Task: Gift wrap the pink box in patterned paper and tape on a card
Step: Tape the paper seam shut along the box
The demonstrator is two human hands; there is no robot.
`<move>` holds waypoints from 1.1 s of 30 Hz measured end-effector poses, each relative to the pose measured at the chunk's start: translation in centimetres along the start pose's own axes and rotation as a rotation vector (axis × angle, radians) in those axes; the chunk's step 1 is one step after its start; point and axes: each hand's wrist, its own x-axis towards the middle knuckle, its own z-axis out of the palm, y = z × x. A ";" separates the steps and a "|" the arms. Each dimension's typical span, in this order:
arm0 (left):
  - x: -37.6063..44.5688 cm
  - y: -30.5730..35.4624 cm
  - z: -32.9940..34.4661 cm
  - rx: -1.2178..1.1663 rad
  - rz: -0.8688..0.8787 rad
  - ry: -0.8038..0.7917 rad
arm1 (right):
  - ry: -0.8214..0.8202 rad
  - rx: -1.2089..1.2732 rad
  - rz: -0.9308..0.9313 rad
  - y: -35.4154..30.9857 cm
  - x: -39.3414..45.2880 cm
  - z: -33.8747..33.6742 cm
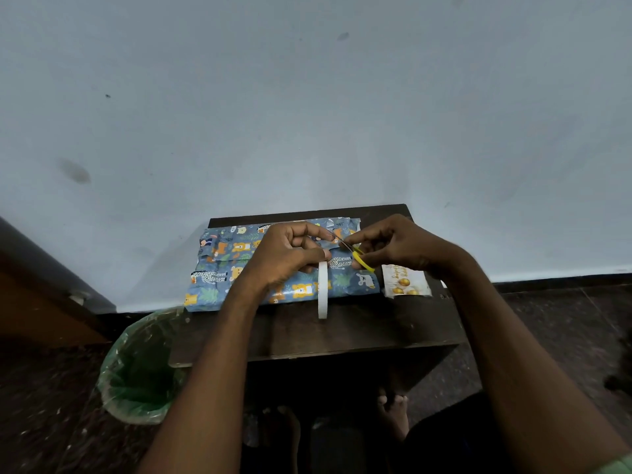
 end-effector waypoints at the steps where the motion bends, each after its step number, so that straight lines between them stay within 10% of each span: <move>1: 0.0 0.0 0.0 0.004 0.001 -0.006 | 0.007 -0.015 -0.008 0.0 0.1 0.0; 33: 0.4 -0.6 0.0 -0.017 -0.107 -0.019 | 0.245 -0.304 -0.079 0.7 0.7 0.1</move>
